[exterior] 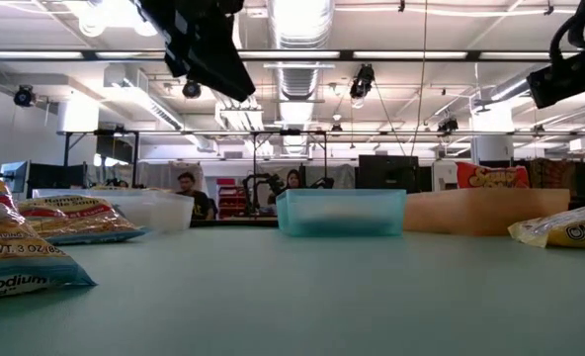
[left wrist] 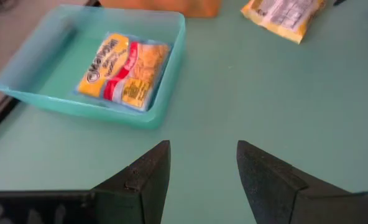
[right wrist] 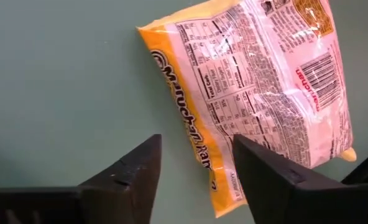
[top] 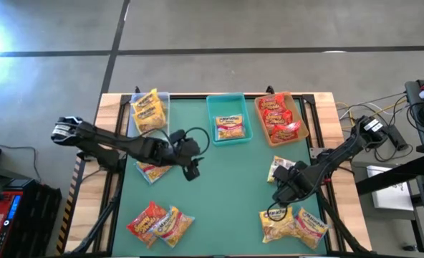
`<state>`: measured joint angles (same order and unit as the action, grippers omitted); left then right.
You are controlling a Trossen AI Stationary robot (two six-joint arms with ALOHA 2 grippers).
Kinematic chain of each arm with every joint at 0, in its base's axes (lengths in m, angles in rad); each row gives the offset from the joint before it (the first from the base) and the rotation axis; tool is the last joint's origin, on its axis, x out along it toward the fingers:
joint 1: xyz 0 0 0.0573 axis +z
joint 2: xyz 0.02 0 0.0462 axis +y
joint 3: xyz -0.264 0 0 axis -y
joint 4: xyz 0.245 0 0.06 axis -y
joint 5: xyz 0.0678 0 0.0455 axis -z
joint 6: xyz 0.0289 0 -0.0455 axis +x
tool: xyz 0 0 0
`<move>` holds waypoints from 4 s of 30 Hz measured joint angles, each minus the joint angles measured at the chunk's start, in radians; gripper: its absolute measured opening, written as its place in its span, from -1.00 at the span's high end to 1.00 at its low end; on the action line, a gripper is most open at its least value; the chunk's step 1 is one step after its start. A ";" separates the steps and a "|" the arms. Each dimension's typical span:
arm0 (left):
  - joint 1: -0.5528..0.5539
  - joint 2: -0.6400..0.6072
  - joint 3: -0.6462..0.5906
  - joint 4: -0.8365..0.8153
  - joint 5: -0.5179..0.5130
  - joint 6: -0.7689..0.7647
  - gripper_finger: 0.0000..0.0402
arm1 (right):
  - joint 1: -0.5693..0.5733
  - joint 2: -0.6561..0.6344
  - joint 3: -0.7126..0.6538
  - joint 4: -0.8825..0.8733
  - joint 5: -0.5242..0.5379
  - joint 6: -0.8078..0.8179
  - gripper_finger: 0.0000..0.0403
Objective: Sort Maruchan noodles
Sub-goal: Put the yellow noodle pack into the white bin
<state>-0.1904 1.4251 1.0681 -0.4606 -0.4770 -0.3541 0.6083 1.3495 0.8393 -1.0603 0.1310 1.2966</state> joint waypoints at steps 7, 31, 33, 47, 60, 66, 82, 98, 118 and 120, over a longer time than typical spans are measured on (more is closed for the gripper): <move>-0.049 0.032 0.000 0.030 -0.082 -0.009 0.17 | 0.000 0.000 -0.020 0.001 0.032 0.095 -0.12; -0.076 0.036 0.000 0.057 -0.082 -0.020 0.17 | -0.006 0.248 0.018 0.008 0.059 0.063 -0.04; -0.076 0.036 0.000 0.055 -0.082 -0.020 0.17 | -0.007 0.239 0.018 0.014 0.056 0.063 0.05; -0.076 0.036 -0.005 0.049 -0.082 -0.020 0.17 | -0.007 0.192 0.054 0.026 0.043 -0.057 0.76; -0.076 0.039 -0.012 0.046 -0.080 -0.022 0.17 | -0.006 0.037 0.151 0.129 0.040 -0.355 0.89; -0.075 0.061 -0.023 0.063 -0.037 -0.016 0.17 | -0.009 -0.046 0.159 0.355 0.022 -0.632 0.89; -0.128 0.230 -0.029 0.530 0.179 0.383 0.17 | -0.081 -0.071 0.155 0.488 0.026 -0.841 0.89; -0.145 0.286 -0.017 0.736 0.234 0.401 0.17 | -0.233 -0.071 0.155 0.489 -0.038 -0.811 0.89; -0.143 0.289 -0.017 0.795 0.141 0.478 0.17 | -0.321 -0.070 0.188 0.609 -0.107 -0.918 0.89; -0.142 0.289 -0.017 0.801 0.102 0.489 0.17 | -0.321 -0.070 0.191 0.613 -0.111 -0.918 0.89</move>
<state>-0.3327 1.7145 1.0508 0.3405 -0.3746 0.1345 0.2871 1.2793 1.0303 -0.4470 0.0196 0.3786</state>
